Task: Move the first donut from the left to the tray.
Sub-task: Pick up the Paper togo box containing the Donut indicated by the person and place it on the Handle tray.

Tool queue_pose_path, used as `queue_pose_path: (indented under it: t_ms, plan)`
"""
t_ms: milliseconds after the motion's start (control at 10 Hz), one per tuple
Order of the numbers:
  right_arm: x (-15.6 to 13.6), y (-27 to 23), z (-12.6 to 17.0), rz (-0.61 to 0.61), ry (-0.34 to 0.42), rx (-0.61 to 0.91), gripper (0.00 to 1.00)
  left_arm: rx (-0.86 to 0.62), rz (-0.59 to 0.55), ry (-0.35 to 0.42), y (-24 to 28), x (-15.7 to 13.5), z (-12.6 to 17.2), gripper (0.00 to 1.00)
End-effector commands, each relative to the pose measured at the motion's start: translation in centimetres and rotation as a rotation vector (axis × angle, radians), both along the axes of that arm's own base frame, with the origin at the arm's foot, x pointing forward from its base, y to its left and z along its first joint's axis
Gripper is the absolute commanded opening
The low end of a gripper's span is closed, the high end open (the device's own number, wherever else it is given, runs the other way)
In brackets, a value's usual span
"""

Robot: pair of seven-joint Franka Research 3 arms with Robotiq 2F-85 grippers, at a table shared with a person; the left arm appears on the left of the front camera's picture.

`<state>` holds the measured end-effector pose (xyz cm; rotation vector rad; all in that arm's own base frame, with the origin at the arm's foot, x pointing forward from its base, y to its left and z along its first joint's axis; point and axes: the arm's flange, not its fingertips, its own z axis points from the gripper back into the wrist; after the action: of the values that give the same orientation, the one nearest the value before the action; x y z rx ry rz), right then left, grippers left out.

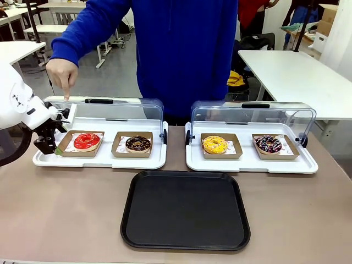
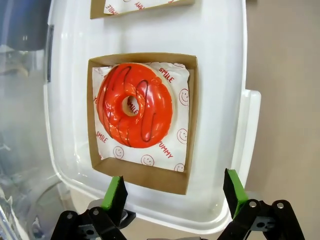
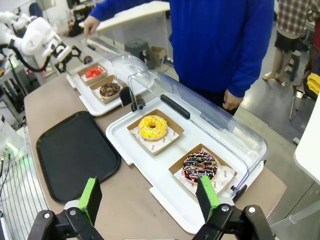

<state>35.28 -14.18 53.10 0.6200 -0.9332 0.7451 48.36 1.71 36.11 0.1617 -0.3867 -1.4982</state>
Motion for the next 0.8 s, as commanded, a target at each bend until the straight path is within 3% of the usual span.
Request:
queue_pose_path:
  t_ms: [0, 700]
  plan:
    - [0.3, 0.0, 0.1, 0.008, -0.036, 0.013, 1.0, 0.017, 0.017, -0.026, -0.3, 0.5, -0.7, 1.0]
    - [0.3, 0.0, 0.1, 0.008, -0.036, 0.013, 1.0, 0.068, 0.004, -0.013, 0.0, 1.5, -3.4, 1.0]
